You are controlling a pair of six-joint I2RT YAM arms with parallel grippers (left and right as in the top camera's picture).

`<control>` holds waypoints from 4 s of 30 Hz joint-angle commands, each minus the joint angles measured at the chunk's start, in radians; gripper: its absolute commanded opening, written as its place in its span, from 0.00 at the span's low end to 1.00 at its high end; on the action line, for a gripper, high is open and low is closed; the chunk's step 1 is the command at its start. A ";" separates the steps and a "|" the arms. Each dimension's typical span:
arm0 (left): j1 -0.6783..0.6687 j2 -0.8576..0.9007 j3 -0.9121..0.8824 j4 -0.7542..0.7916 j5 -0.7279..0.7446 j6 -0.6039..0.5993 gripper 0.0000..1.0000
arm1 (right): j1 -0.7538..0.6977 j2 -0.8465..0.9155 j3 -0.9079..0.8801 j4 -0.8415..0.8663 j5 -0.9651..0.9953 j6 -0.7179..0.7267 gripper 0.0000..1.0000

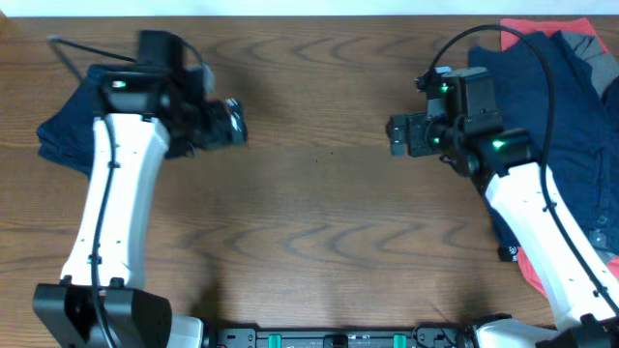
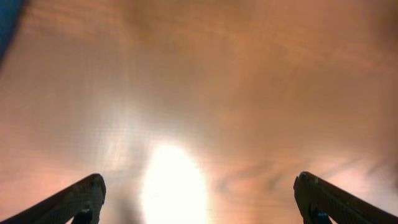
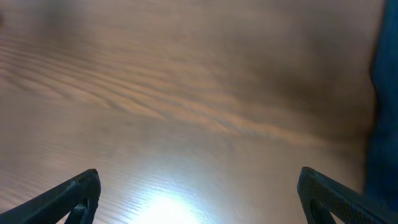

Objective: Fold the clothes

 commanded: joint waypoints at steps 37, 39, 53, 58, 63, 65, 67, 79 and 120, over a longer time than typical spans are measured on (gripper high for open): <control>-0.044 -1.075 -0.552 0.196 -0.213 -0.002 0.98 | 0.027 -0.972 -0.414 -0.430 0.253 0.225 0.99; -0.044 -1.075 -0.552 0.196 -0.213 -0.002 0.98 | 0.027 -0.972 -0.414 -0.447 0.253 0.225 0.99; -0.044 -1.075 -0.552 0.196 -0.213 -0.002 0.98 | 0.024 -0.979 -0.414 -0.473 0.261 0.214 0.99; -0.044 -1.075 -0.552 0.196 -0.213 -0.002 0.98 | -0.049 -1.035 -0.439 -0.379 0.212 0.081 0.99; -0.044 -1.075 -0.552 0.196 -0.213 -0.002 0.98 | -0.112 -1.179 -0.580 -0.111 0.047 -0.172 0.99; -0.044 -1.075 -0.552 0.196 -0.213 -0.002 0.98 | -0.128 -1.240 -0.638 -0.033 0.013 -0.196 0.99; -0.044 -1.075 -0.552 0.196 -0.213 -0.002 0.98 | -0.139 -1.307 -0.703 0.058 -0.001 -0.200 0.99; -0.044 -1.075 -0.552 0.196 -0.213 -0.002 0.98 | -0.143 -1.443 -1.018 0.556 0.017 -0.222 0.99; -0.044 -1.075 -0.552 0.196 -0.213 -0.002 0.98 | -0.142 -1.437 -1.190 0.602 0.058 -0.229 0.99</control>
